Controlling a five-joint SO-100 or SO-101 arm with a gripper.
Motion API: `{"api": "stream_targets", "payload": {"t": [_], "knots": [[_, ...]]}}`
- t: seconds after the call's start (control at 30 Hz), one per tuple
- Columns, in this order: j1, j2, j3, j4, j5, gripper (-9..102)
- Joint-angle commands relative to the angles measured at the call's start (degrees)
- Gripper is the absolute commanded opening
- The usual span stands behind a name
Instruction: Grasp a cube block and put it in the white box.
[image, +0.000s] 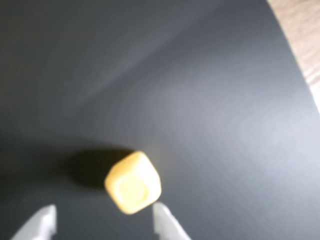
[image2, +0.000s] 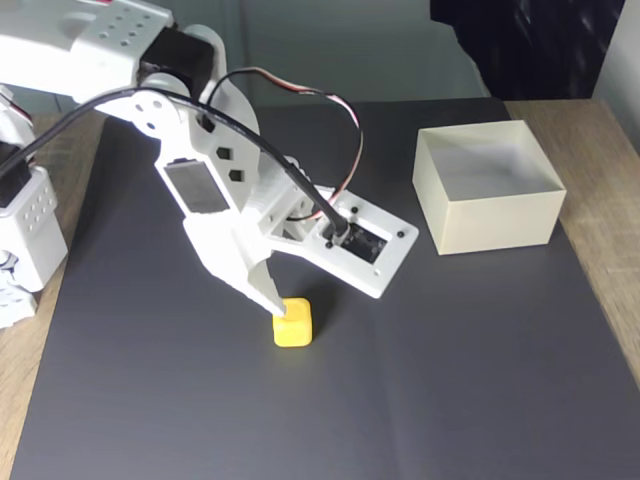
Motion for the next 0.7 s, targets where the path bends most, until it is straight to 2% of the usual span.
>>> {"api": "stream_targets", "payload": {"t": [0.0, 0.1, 0.17, 0.4, 0.67], "knots": [[1.41, -0.70, -3.25, -0.53, -0.26, 30], [2.02, -2.02, -4.75, 1.14, 1.85, 28], [2.29, -3.60, -7.21, 3.60, 5.10, 23], [1.05, -7.47, -11.78, 5.10, 15.91, 25], [-0.35, -7.29, -11.25, 6.59, 13.36, 23]]}}
